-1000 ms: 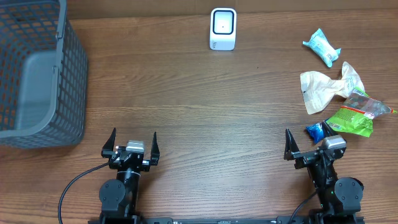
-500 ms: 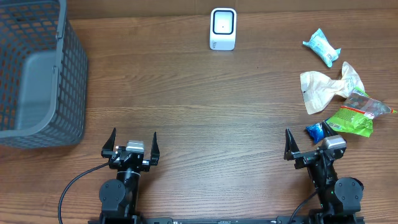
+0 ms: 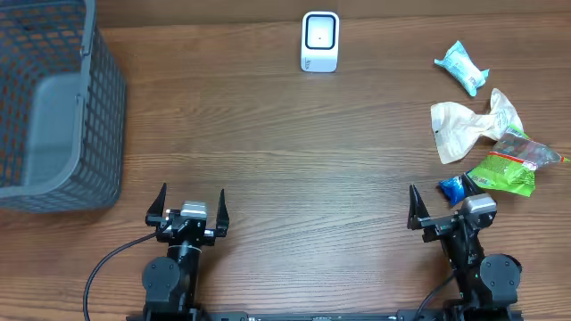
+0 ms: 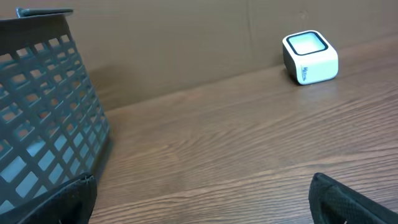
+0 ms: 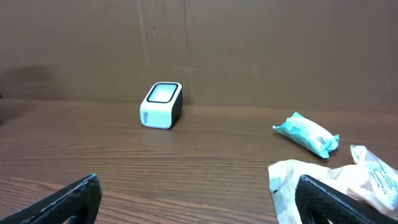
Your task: Scan the item barcode
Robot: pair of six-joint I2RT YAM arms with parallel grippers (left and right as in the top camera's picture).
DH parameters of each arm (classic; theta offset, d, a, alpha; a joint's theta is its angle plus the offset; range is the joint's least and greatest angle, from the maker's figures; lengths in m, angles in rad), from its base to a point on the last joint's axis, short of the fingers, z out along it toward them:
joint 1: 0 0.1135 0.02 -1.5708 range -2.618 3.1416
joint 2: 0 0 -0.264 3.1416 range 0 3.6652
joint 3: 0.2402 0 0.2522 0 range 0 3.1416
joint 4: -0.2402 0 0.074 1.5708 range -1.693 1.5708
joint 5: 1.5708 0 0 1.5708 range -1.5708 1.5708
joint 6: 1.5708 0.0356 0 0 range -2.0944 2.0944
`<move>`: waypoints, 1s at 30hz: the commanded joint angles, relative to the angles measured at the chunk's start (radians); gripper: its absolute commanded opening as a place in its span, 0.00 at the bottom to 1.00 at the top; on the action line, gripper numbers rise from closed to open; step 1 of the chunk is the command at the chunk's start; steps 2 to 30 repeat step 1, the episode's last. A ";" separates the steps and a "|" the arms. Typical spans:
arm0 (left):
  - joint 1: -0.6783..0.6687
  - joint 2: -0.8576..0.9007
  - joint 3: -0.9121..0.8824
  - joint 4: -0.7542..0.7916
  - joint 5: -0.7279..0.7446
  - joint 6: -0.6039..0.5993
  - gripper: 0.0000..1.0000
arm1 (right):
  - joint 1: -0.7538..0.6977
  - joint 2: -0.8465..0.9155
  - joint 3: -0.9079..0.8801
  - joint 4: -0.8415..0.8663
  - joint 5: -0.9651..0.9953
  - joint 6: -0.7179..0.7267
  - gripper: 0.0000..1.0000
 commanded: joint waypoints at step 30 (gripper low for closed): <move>0.003 -0.013 -0.004 0.003 -0.005 0.018 1.00 | 0.007 -0.009 -0.011 0.006 0.001 -0.004 1.00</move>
